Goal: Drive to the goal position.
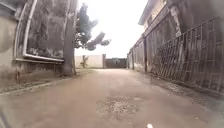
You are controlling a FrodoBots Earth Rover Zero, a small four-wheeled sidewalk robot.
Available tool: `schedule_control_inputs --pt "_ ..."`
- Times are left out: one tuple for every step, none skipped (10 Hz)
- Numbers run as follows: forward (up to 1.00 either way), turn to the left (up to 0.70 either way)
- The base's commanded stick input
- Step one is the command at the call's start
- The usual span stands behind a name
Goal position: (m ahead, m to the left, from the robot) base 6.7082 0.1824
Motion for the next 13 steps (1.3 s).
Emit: schedule_control_inputs --pt "0.30 0.00" --pt "0.30 0.00" --pt "0.30 0.00" --pt "0.30 0.00" --pt "0.30 0.00" --pt "0.30 0.00" --pt "0.30 0.00" --pt "0.30 0.00" --pt "0.30 0.00" --pt "0.30 0.00" --pt "0.30 0.00" --pt "0.30 0.00" --pt "0.30 0.00"
